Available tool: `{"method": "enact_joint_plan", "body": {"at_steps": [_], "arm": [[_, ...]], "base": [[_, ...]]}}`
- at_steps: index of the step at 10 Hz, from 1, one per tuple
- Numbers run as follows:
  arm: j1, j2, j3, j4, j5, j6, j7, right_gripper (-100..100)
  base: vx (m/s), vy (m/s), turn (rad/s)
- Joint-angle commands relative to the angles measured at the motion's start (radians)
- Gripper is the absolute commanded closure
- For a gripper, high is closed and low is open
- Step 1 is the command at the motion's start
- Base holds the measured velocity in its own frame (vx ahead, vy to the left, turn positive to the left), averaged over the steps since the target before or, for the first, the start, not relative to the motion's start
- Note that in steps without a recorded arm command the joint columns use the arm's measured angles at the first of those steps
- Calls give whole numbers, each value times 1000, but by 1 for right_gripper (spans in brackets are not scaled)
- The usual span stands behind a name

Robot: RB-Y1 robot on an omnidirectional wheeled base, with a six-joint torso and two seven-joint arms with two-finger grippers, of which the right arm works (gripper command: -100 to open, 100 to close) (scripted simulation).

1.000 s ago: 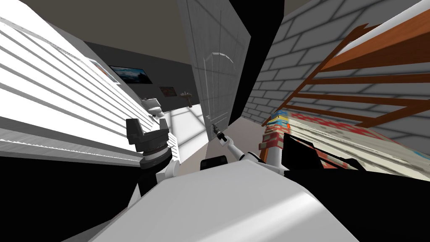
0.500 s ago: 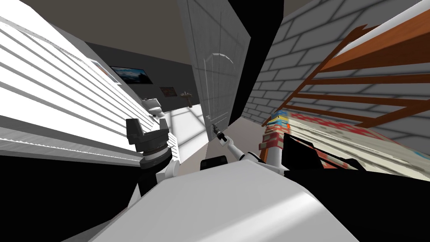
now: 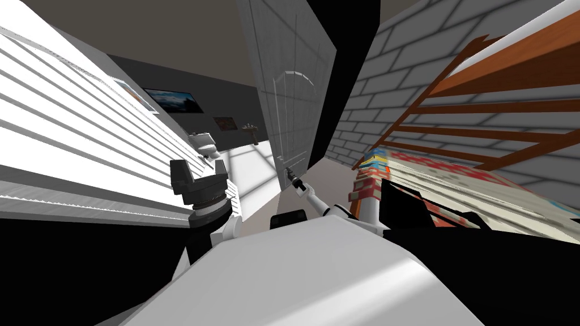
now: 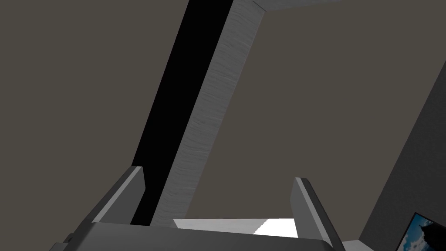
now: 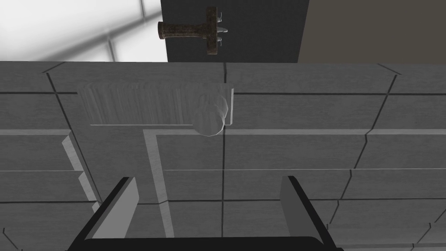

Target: Push the door open

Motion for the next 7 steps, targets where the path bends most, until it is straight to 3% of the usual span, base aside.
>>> {"method": "enact_joint_plan", "body": {"at_steps": [1,7], "arm": [[0,0,0,0,0,0,0,-100],[0,-1,5,0,0,0,-3,-100]], "base": [[-2,2,14],[7,0,0]]}}
